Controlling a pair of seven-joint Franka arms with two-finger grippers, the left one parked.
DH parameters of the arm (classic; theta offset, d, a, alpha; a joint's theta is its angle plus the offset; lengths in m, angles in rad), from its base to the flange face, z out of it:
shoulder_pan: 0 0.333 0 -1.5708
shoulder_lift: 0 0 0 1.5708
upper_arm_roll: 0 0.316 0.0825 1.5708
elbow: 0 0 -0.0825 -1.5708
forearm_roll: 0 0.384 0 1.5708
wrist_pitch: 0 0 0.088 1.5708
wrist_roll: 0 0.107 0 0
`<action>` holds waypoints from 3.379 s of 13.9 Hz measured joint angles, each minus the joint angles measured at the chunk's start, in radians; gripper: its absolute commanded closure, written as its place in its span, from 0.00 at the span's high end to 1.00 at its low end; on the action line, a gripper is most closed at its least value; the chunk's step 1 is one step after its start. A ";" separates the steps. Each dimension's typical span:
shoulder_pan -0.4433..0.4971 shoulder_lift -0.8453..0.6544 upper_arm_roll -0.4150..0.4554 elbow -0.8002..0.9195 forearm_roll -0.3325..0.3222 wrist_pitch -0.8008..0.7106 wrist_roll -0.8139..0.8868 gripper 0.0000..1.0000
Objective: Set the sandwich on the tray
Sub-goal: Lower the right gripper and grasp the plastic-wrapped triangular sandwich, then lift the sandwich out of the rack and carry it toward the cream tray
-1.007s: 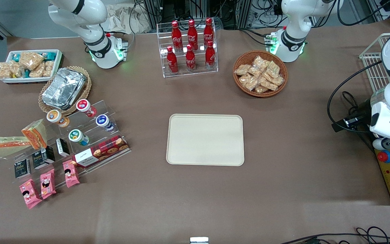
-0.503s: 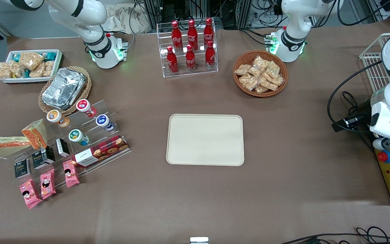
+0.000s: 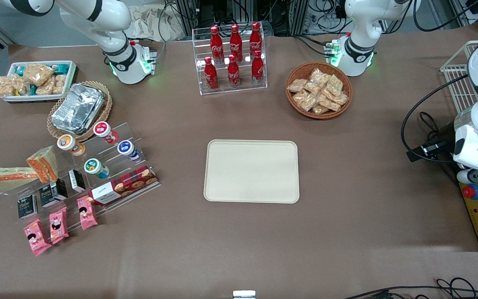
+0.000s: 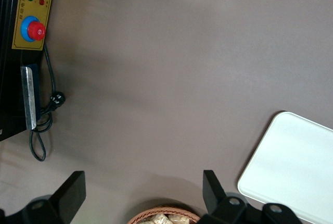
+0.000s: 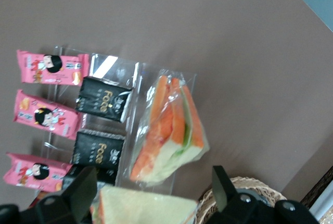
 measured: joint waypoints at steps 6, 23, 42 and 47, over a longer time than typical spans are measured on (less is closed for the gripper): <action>-0.024 0.034 0.000 -0.023 0.040 0.036 -0.021 0.98; -0.052 0.102 0.001 -0.039 0.114 0.103 -0.075 0.58; 0.013 -0.046 0.017 0.064 0.091 -0.022 -0.431 0.39; 0.141 -0.066 0.025 0.151 0.092 -0.180 -0.448 0.38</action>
